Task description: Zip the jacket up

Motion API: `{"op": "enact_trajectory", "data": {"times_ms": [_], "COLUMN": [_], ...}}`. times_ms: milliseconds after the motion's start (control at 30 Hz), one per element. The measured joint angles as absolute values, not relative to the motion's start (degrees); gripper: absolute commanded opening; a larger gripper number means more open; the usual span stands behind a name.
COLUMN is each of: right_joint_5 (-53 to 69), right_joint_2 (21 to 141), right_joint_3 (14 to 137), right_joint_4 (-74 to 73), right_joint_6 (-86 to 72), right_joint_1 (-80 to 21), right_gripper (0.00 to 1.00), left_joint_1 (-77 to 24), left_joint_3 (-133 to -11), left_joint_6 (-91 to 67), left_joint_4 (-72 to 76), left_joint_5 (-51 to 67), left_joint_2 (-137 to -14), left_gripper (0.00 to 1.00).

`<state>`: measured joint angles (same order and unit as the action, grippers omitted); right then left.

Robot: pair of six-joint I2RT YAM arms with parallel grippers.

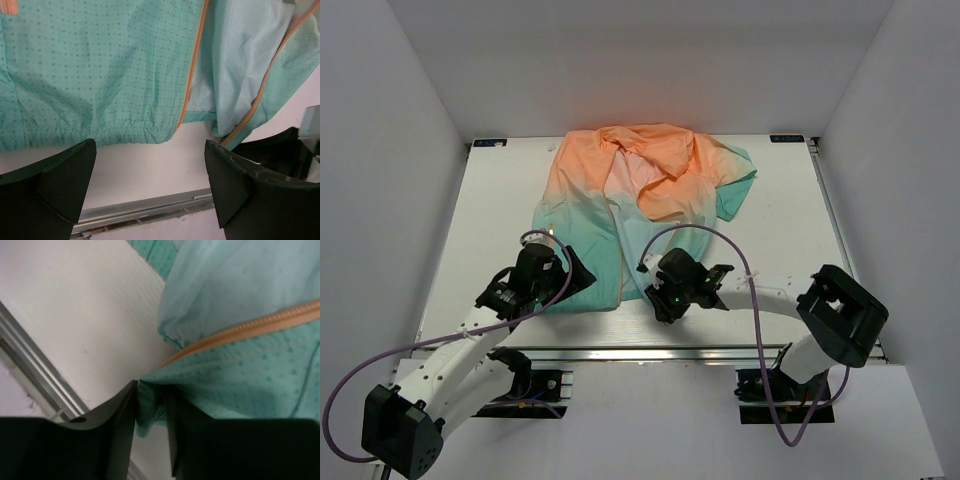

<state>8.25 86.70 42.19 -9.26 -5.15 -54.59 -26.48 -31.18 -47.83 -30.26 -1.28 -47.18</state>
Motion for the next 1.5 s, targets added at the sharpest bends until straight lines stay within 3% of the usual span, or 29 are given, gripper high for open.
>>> {"op": "enact_trajectory", "data": {"times_ms": [167, 233, 300, 333, 500, 700, 1033, 1367, 1500], "right_joint_5": [7.20, 6.92, 6.55, 6.33, 2.35, -4.05, -6.11, -8.51, -9.43], "right_joint_2": [85.08, 81.62, 76.99, 74.28, 67.55, 71.94, 81.28, 81.97, 82.41], "right_joint_3": [42.13, 41.69, 41.06, 40.64, 39.46, 39.59, 39.90, 39.90, 39.94], "right_joint_4": [-8.64, -9.26, -9.80, -9.91, -11.07, -14.92, -13.96, -12.05, -11.94], "right_joint_6": [-6.15, -6.90, -8.03, -8.75, -13.80, -23.88, -30.35, -34.76, -36.10], "right_joint_1": [-56.10, -57.14, -57.78, -57.95, -58.04, -58.02, -58.04, -58.04, -58.17], "right_gripper": [0.62, 0.71, 0.87, 0.89, 0.89, 0.89, 0.76, 0.75, 0.66], "left_joint_1": [-26.48, -26.48, -26.48, -26.48, -26.48, -26.48, -26.48, -26.48, -26.48], "left_joint_3": [-30.48, -30.44, -30.35, -30.33, -30.30, -30.30, -30.15, -28.84, -28.84], "left_joint_6": [-47.40, -47.22, -47.05, -46.96, -46.44, -45.95, -44.97, -44.82, -44.80], "left_joint_4": [-29.93, -29.91, -29.56, -29.34, -28.18, -27.97, -27.05, -26.72, -26.74], "left_joint_5": [-0.78, -0.21, 0.45, 0.71, 1.58, 1.91, 2.50, 2.66, 2.63], "left_joint_2": [-47.75, -47.81, -47.81, -47.86, -48.80, -50.63, -50.85, -50.78, -50.78], "left_gripper": [0.98, 0.98, 0.98, 0.98, 0.98, 0.98, 0.98, 0.98, 0.98]}}
